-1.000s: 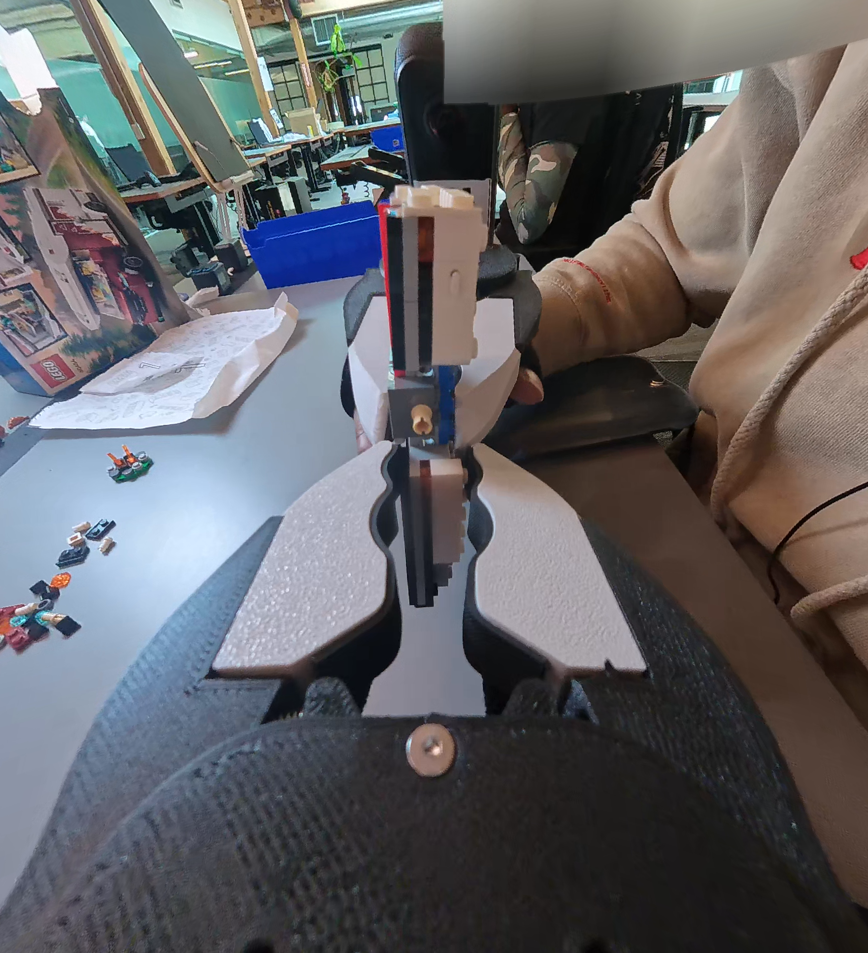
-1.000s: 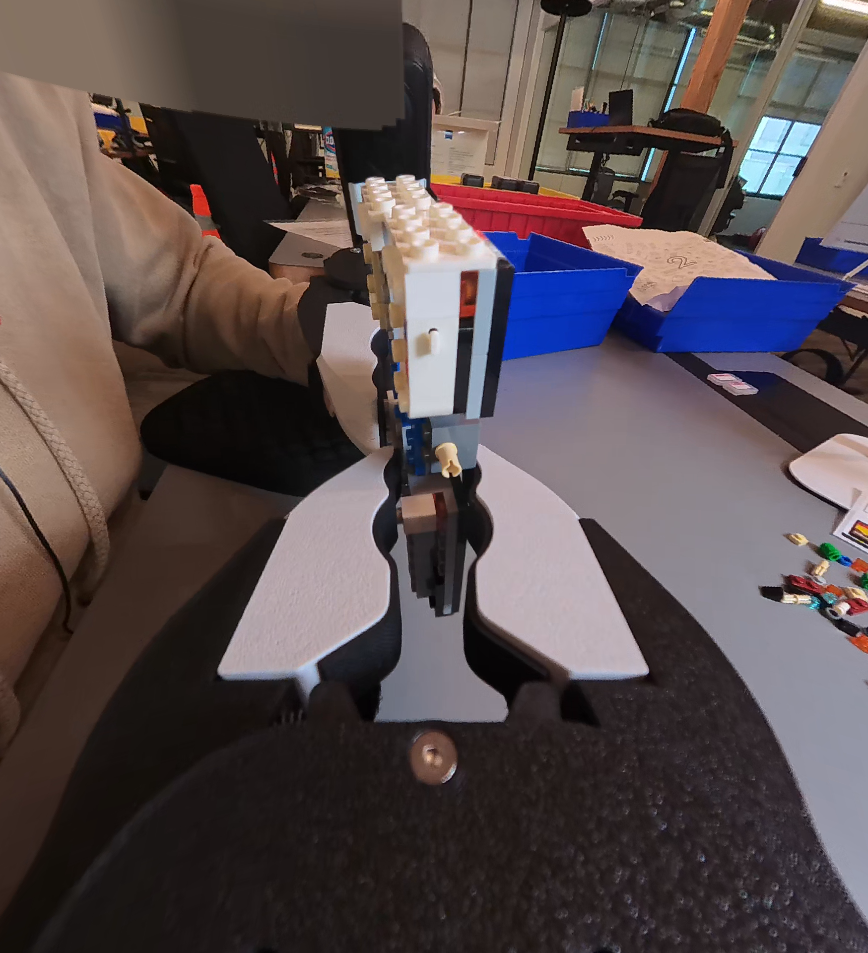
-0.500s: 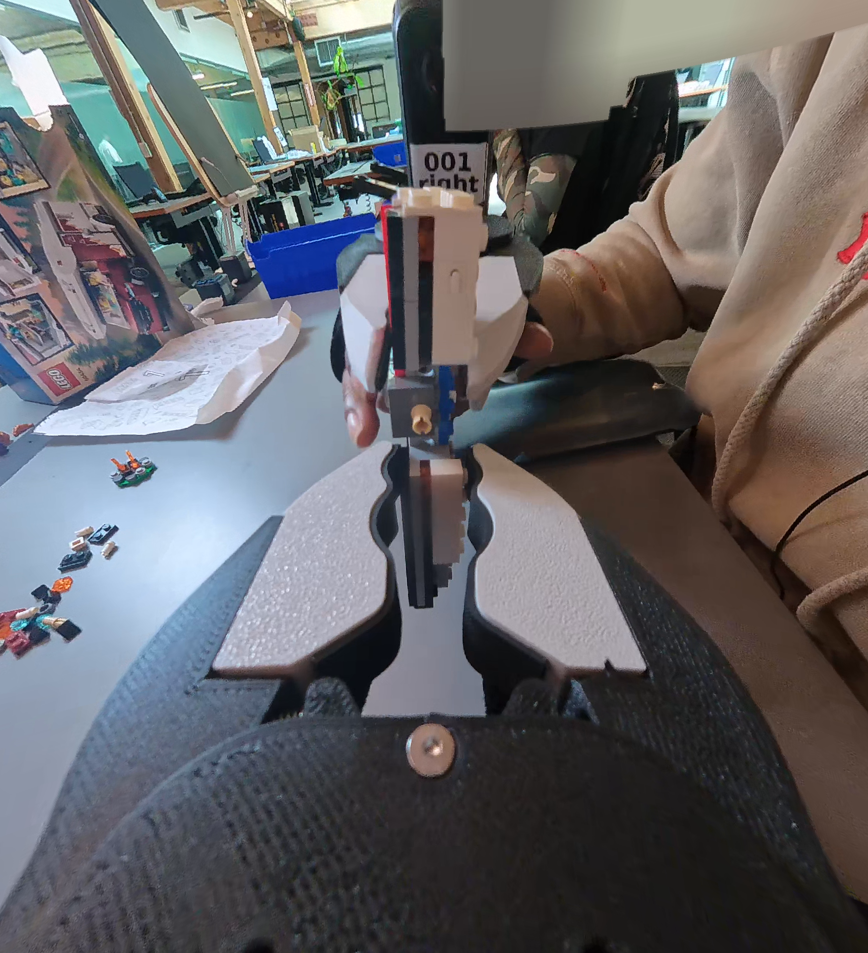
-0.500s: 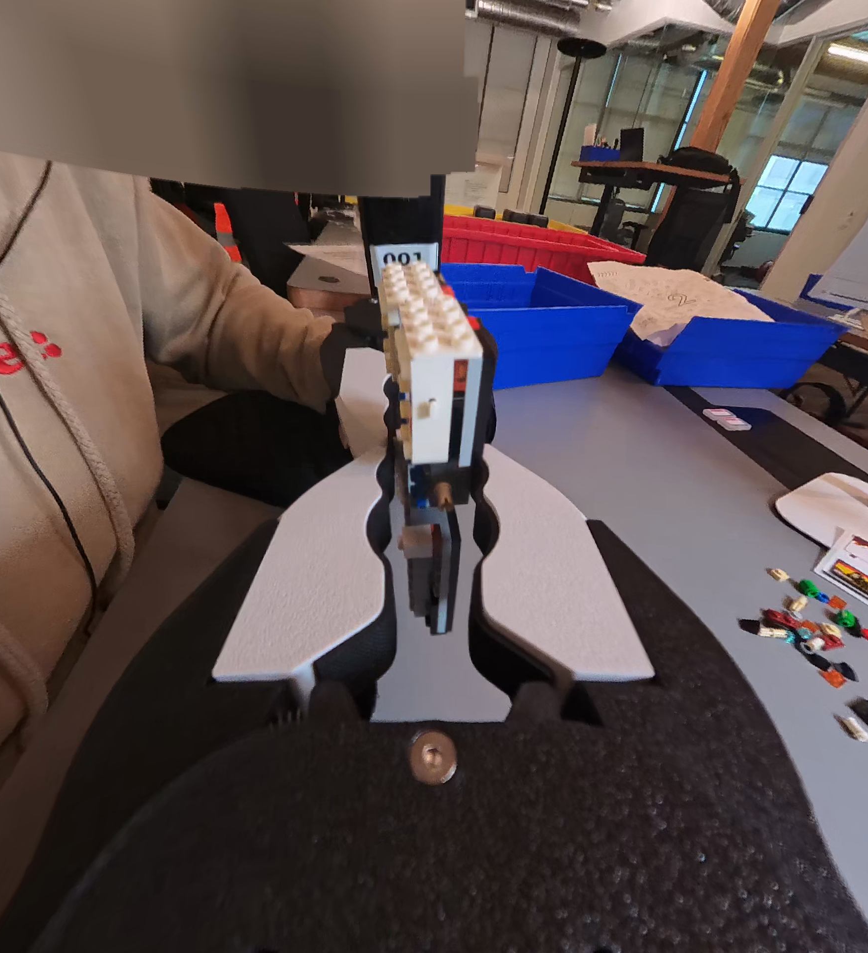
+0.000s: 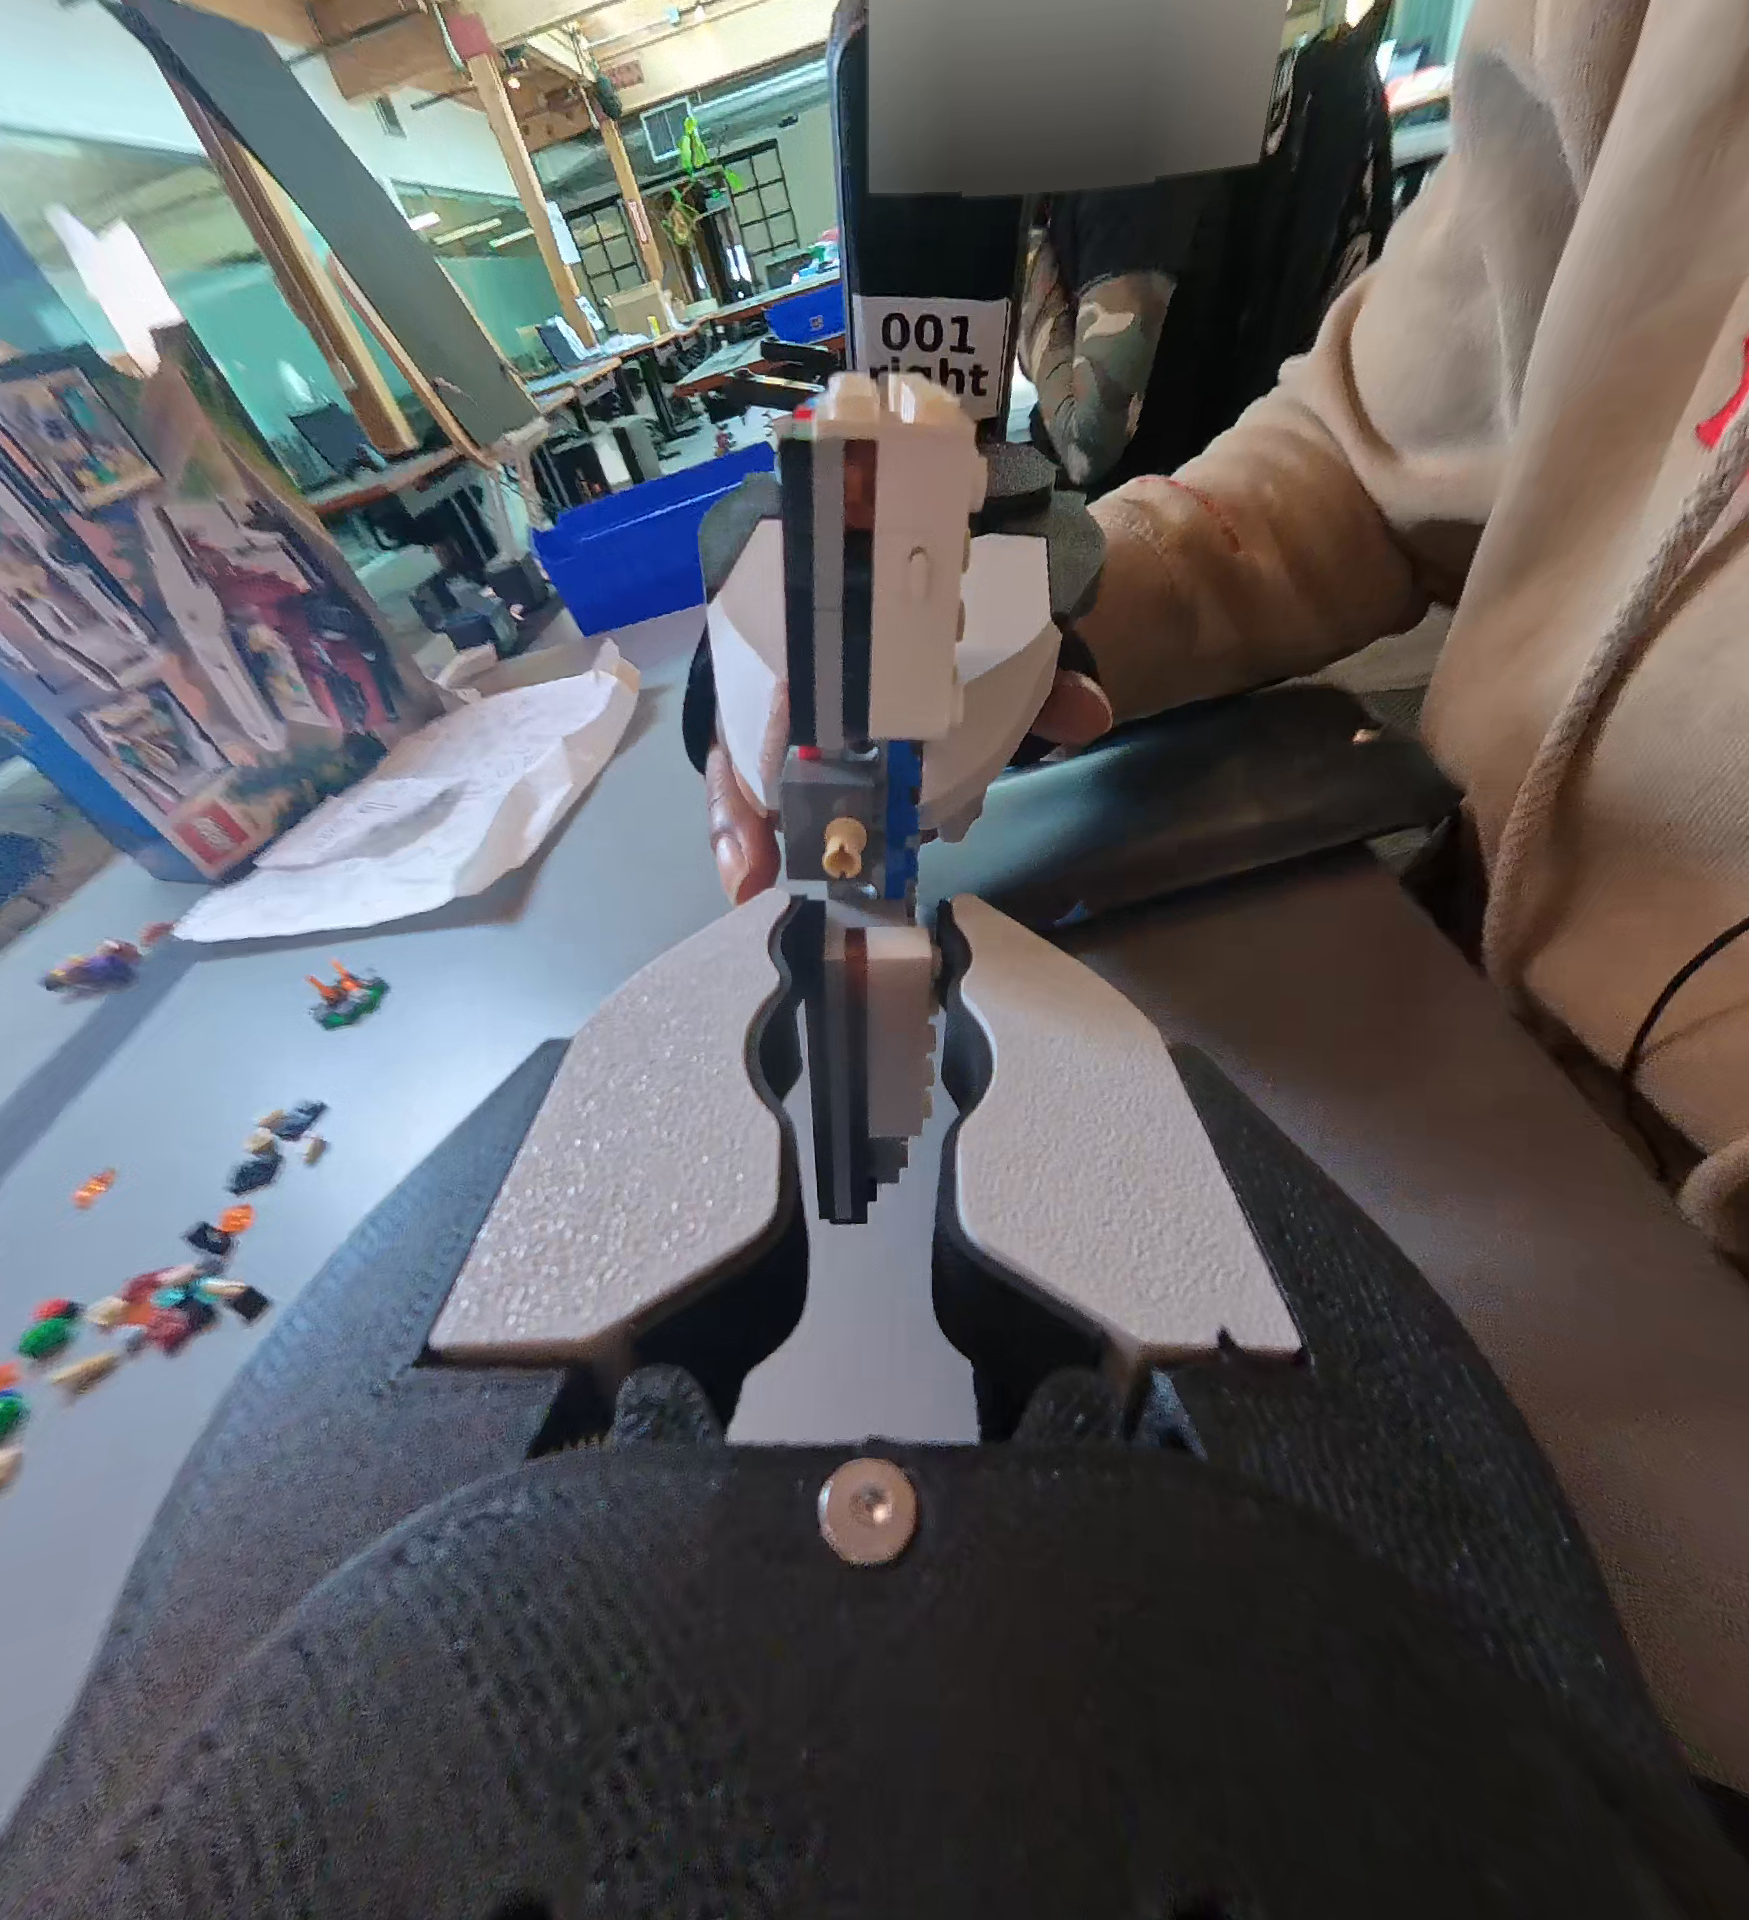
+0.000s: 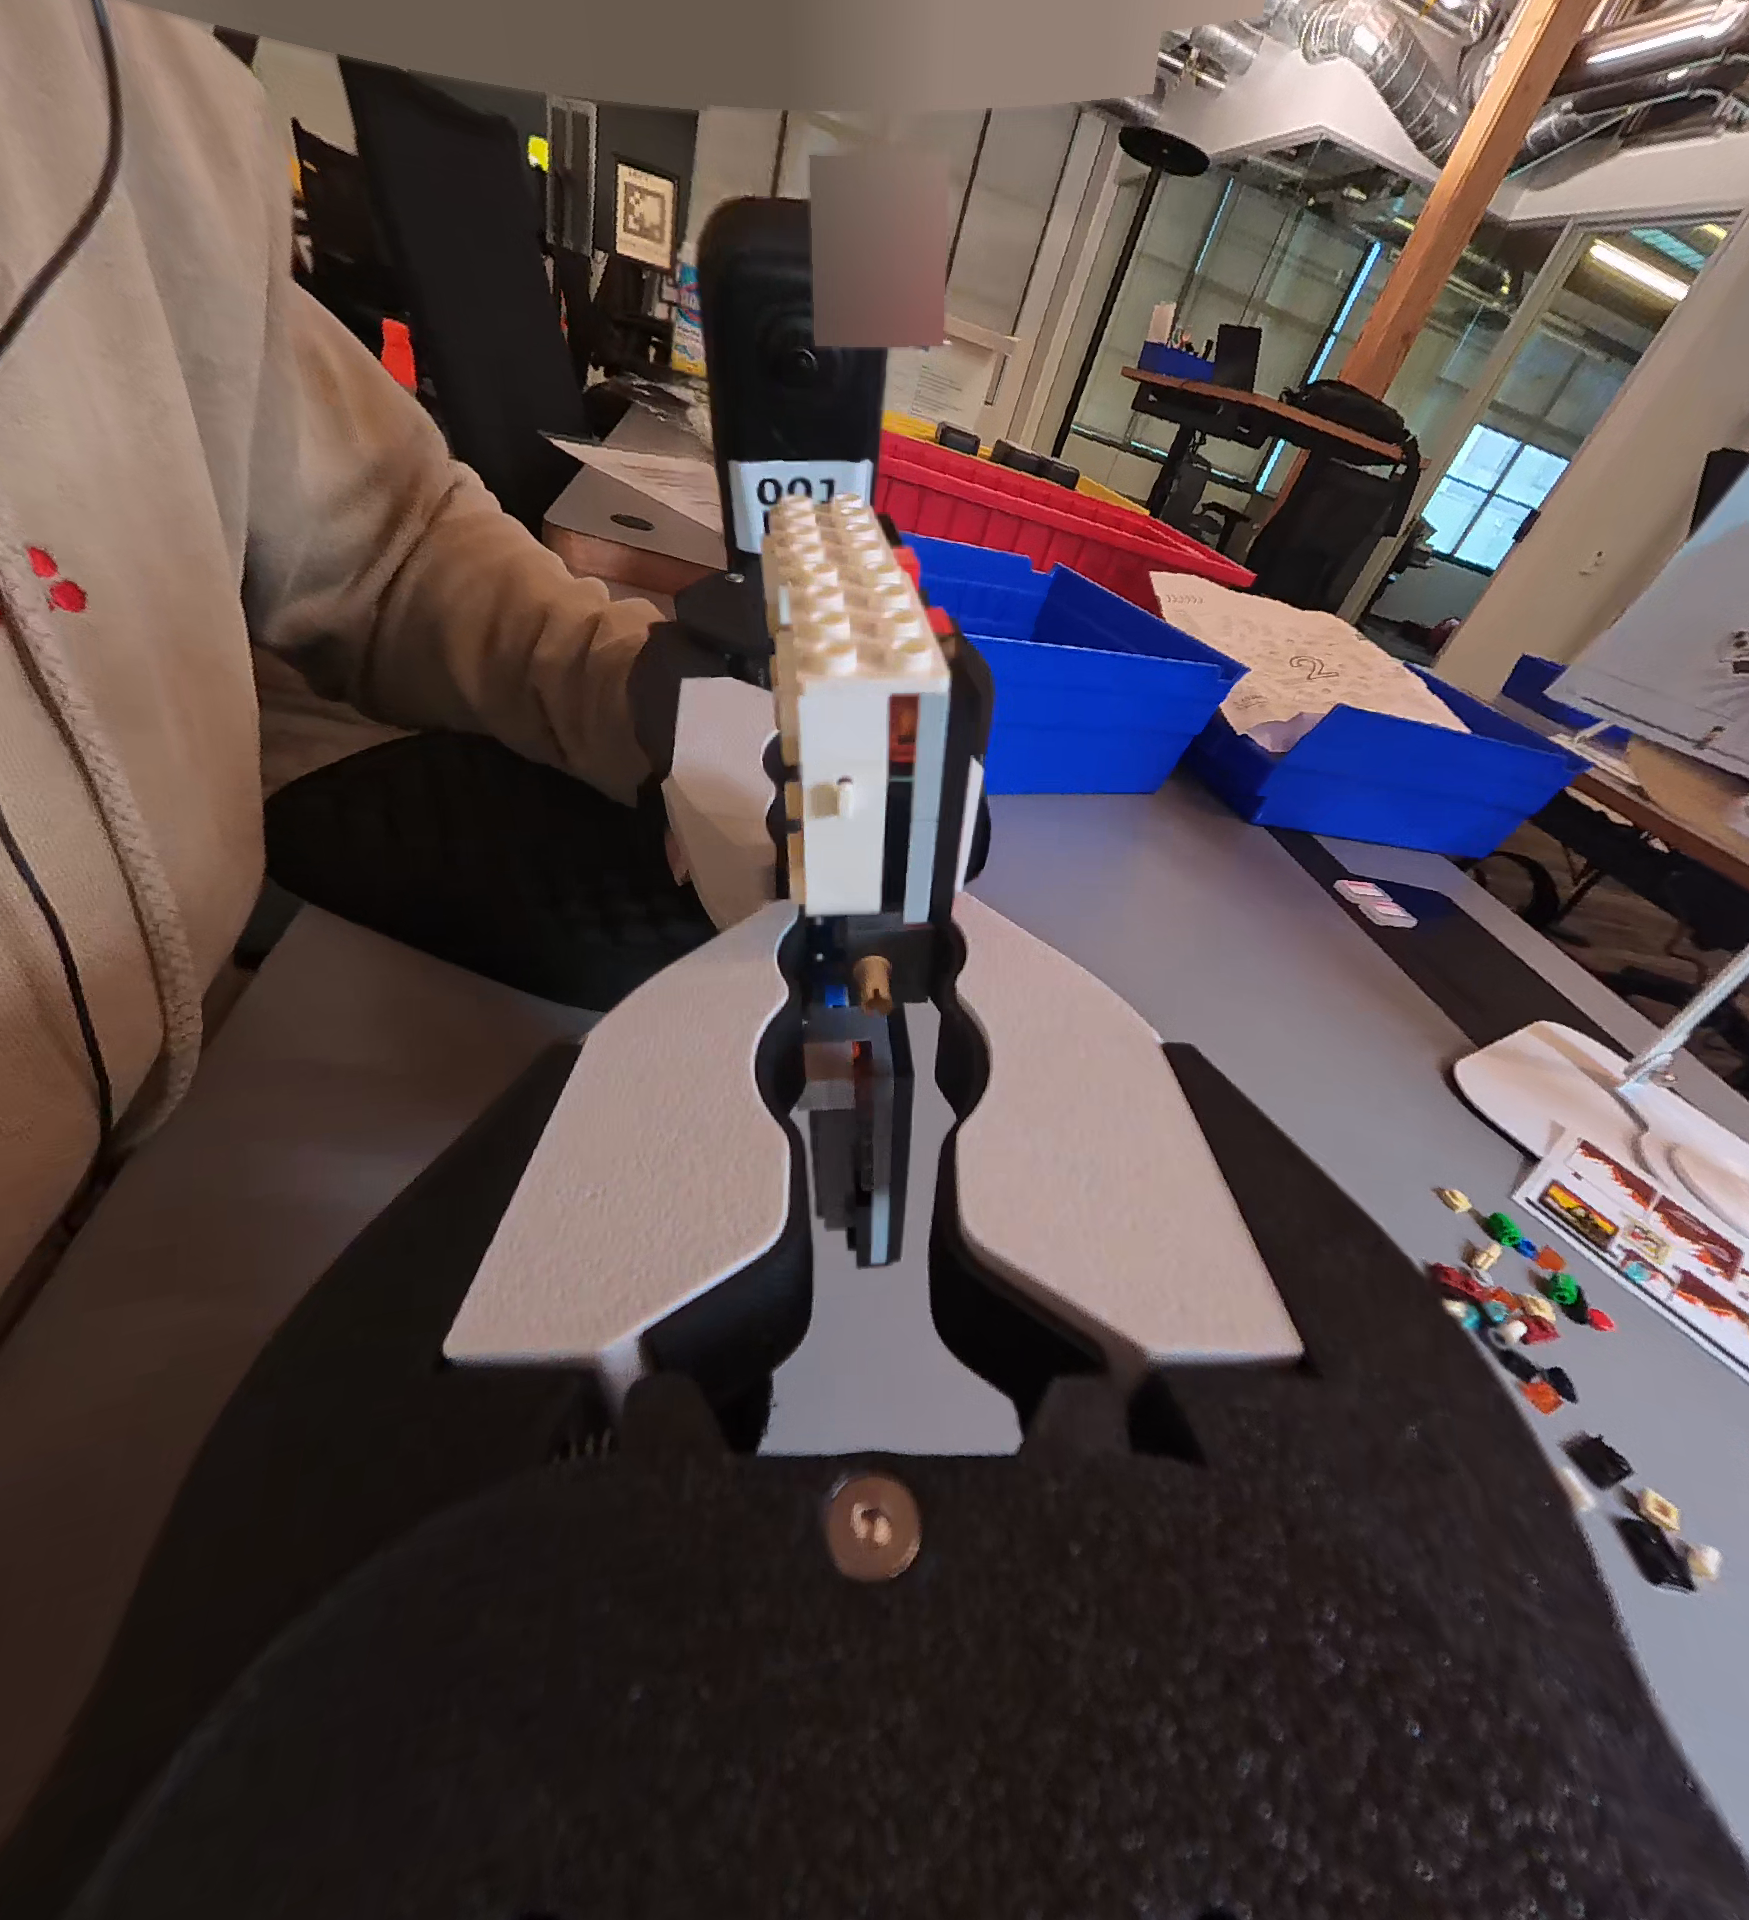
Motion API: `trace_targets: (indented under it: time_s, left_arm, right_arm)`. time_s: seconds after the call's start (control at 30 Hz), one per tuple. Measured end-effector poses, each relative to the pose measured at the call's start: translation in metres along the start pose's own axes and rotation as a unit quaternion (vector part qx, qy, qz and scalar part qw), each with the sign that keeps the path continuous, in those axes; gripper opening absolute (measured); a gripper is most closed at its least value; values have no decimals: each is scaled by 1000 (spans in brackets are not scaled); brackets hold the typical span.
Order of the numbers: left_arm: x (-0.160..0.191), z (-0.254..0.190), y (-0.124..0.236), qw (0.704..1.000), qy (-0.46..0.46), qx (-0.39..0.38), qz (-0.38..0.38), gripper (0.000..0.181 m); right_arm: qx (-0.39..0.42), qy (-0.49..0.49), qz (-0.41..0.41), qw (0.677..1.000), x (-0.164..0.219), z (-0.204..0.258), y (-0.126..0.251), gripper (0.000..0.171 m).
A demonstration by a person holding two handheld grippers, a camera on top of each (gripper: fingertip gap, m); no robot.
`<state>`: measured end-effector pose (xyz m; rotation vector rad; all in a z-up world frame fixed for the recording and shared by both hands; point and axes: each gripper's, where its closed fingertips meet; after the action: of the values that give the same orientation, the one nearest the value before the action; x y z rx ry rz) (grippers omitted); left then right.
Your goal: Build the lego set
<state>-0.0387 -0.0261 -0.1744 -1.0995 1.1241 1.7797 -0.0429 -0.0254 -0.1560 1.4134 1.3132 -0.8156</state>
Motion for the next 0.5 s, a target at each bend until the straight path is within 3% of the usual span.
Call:
trace_targets:
  time_s: [0.17,0.5]
  left_arm:
    - [-8,0,4,987,-136,-79,24,24]
    - [-11,2,7,957,-248,-143,48,24]
  right_arm:
    - [9,38,6,999,-6,2,5,35]
    - [51,99,54,992,9,-4,7,37]
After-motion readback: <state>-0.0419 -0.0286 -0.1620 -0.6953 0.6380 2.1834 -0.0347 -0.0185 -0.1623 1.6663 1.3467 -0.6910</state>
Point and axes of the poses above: each gripper's, where its closed fingertips meet, y back along the fingers, x out of its underside, z = x × y across the jaws, and after that the axes turned 9 degrees about z, right-handed
